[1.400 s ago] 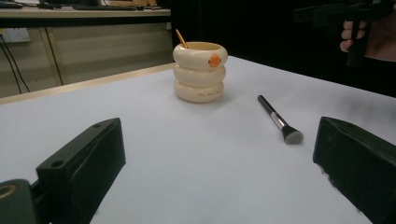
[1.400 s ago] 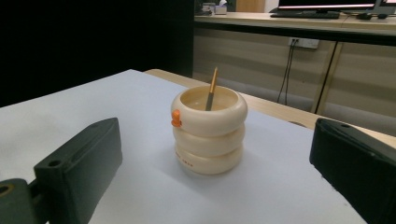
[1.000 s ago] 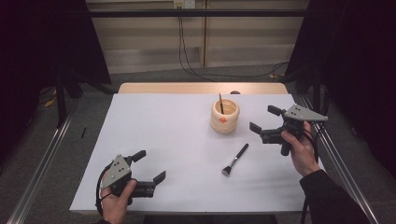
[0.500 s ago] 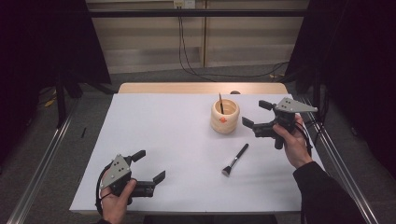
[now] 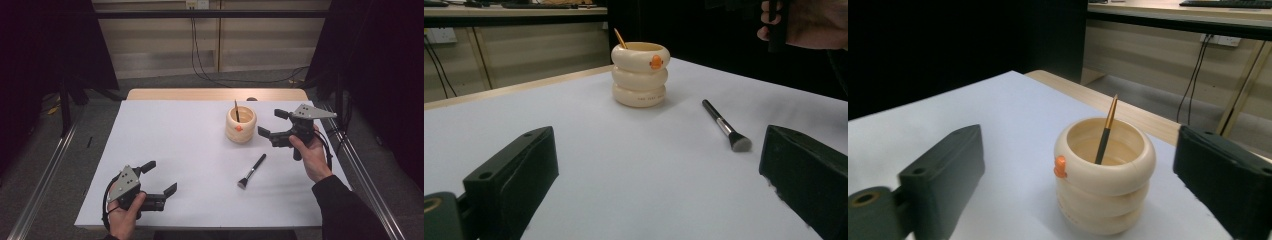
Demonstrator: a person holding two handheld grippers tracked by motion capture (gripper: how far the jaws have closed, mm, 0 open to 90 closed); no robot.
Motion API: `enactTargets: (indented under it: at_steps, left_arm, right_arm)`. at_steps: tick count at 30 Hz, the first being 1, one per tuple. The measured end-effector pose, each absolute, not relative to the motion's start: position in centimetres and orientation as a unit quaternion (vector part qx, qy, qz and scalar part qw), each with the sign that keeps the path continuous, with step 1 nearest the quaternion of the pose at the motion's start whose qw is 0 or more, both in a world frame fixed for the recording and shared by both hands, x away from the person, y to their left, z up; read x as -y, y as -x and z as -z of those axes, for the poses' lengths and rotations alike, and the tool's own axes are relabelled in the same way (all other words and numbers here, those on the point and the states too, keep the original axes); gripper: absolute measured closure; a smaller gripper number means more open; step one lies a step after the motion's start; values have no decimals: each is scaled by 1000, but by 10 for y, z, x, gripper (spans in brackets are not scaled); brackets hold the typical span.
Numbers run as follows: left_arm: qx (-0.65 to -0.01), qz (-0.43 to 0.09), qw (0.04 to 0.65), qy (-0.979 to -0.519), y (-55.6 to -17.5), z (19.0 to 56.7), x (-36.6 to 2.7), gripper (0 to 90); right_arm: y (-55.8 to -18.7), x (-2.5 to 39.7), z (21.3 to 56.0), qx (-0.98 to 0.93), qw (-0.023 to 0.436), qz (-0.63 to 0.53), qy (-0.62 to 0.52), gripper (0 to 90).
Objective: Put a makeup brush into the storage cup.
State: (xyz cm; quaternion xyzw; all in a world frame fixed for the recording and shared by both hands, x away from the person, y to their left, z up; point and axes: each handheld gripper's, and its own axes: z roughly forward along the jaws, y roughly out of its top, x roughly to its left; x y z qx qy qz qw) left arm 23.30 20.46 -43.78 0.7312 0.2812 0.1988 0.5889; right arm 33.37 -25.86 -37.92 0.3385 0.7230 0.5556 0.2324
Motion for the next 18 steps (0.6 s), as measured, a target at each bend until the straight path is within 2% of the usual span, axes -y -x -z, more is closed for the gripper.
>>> enactTargets:
  at_steps: [4, 10, 13, 18]
  left_arm:
    - [-282, -198, 588, -732, -233, 438, -204, 23]
    - [-280, -199, 589, -732, -234, 438, -205, 23]
    - [-279, -198, 588, -733, -234, 438, -205, 23]
    - [-281, -200, 586, -733, -234, 438, -205, 22]
  right_arm:
    - [-337, 256, 373, -746, 228, -530, -333, 37]
    - [-347, 255, 369, -787, 195, -492, -318, 25]
    - [-350, 254, 369, -807, 171, -475, -307, 36]
    - [-353, 250, 368, -825, 161, -449, -302, 63]
